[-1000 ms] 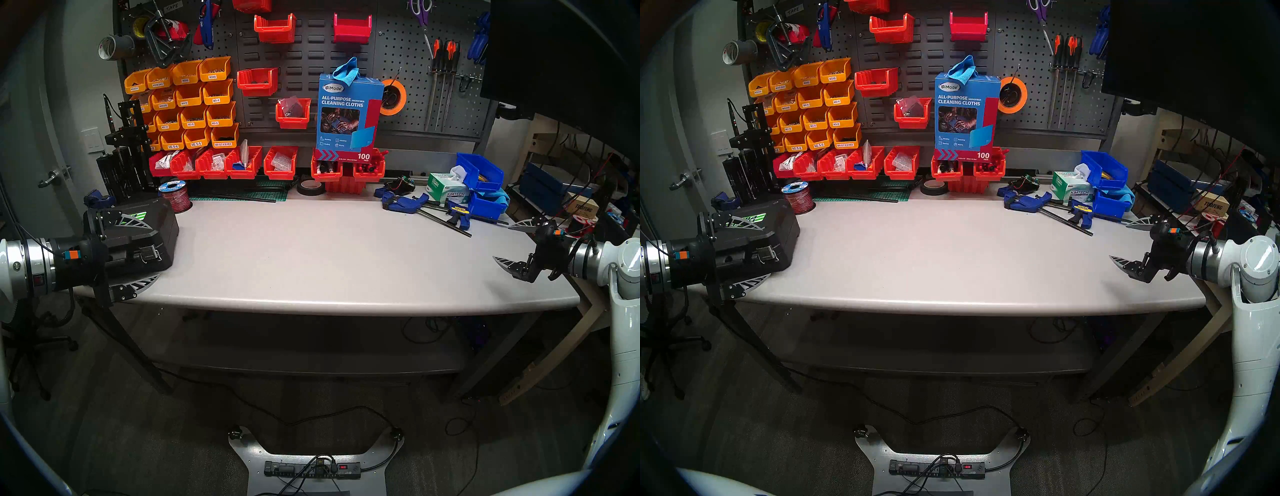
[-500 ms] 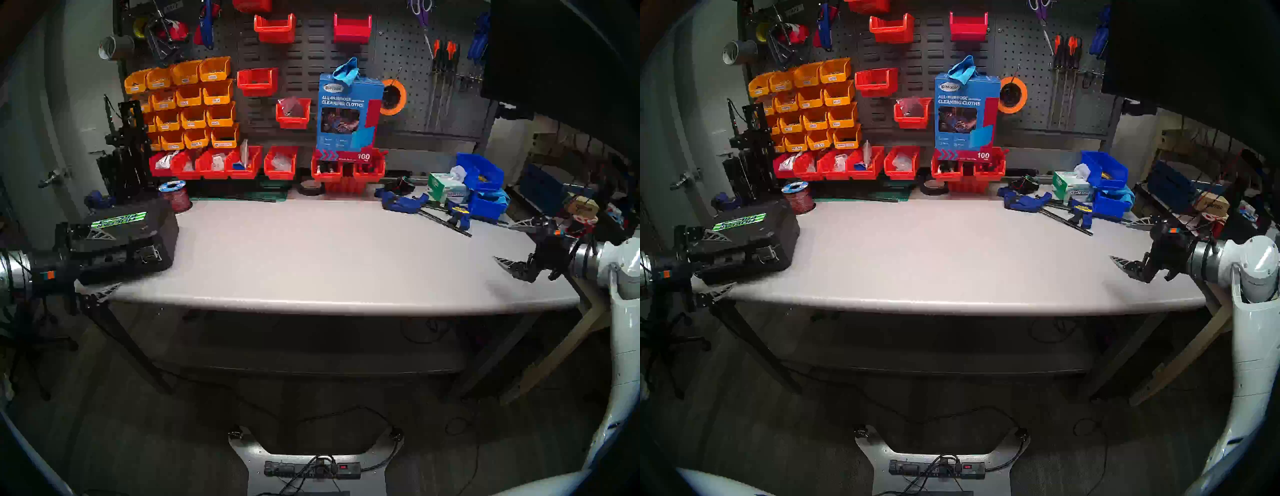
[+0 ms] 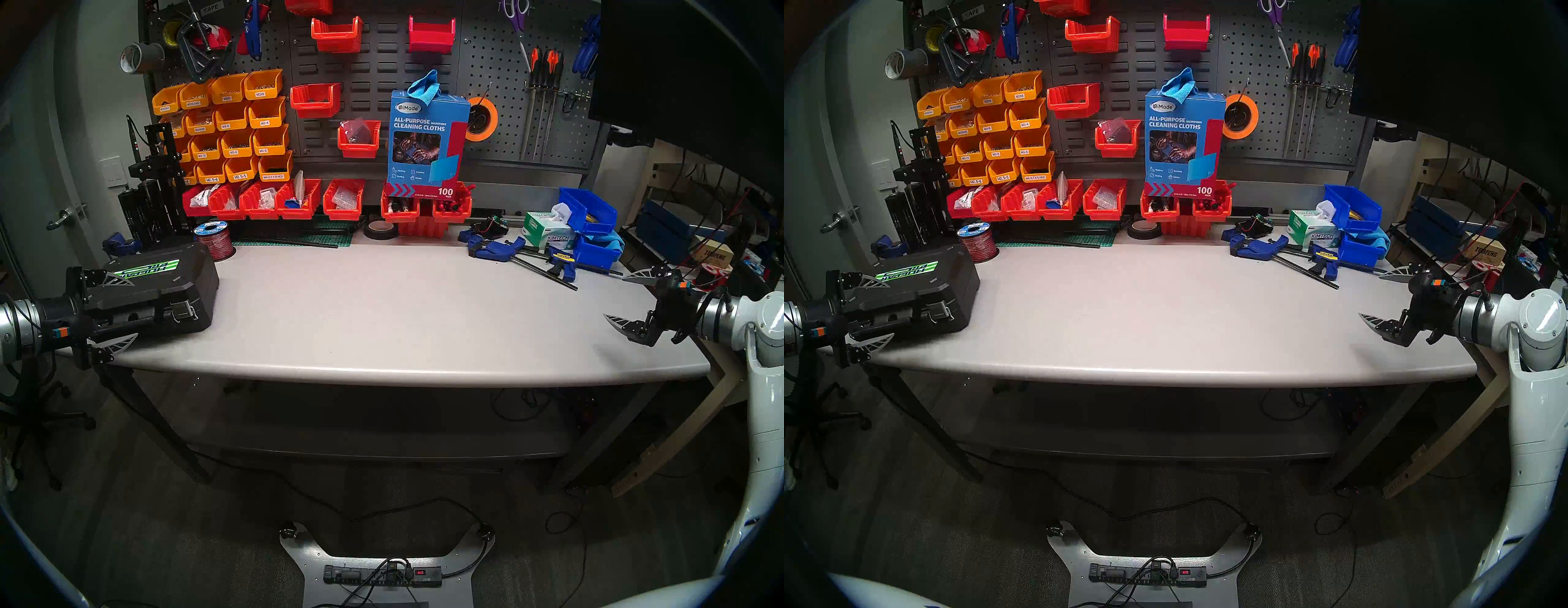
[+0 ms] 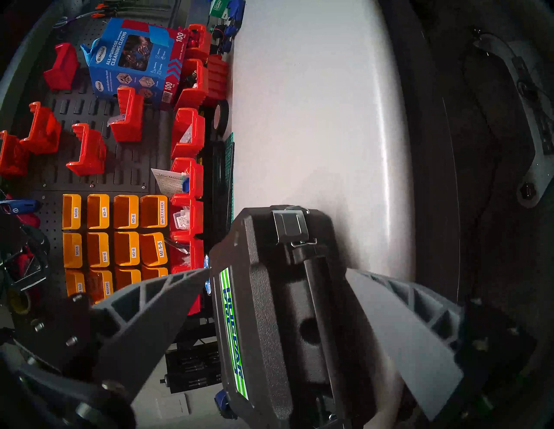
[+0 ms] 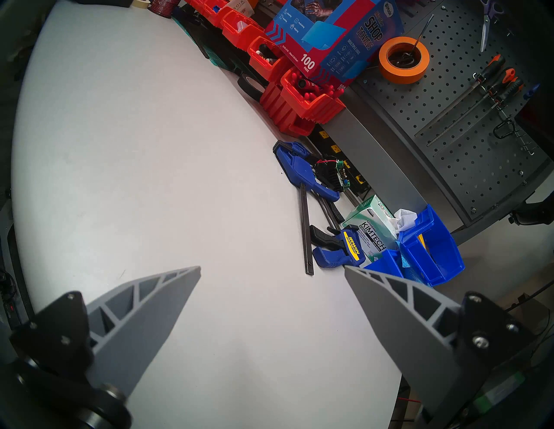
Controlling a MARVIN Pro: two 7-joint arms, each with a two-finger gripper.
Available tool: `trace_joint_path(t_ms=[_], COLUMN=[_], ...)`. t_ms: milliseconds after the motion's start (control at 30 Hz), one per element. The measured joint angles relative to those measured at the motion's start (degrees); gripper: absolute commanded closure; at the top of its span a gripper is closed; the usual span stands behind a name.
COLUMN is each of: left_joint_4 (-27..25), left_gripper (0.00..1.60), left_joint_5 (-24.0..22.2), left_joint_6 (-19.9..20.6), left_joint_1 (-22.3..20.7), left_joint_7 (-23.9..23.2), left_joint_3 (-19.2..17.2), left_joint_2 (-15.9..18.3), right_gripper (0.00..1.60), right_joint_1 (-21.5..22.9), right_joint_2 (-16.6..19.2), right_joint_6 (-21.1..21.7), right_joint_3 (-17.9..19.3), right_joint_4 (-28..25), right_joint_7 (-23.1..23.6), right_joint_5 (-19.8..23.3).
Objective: Open the tool box
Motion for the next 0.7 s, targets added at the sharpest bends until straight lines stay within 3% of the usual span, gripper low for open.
trace_joint_path(t_ms=[267, 700], left_joint_4=[1.53, 3.14], left_gripper=[0.00, 0.00], left_joint_5=[1.31, 2.92], left_joint_6=[-4.33, -10.45], left_joint_1=[0.53, 3.28], left_joint_7=[-0.16, 5.93], left_joint_3=[-0.91, -1.46], left_joint_2=[0.44, 0.32], right_gripper=[0.00, 0.00], right_joint_1=[0.01, 0.01], right_joint_2=[0.00, 0.00], right_joint_6=[0.00, 0.00], right_joint_3=[0.00, 0.00], right_joint_4=[0.00, 0.00], right_joint_7=[0.00, 0.00], right_joint_5=[0.00, 0.00])
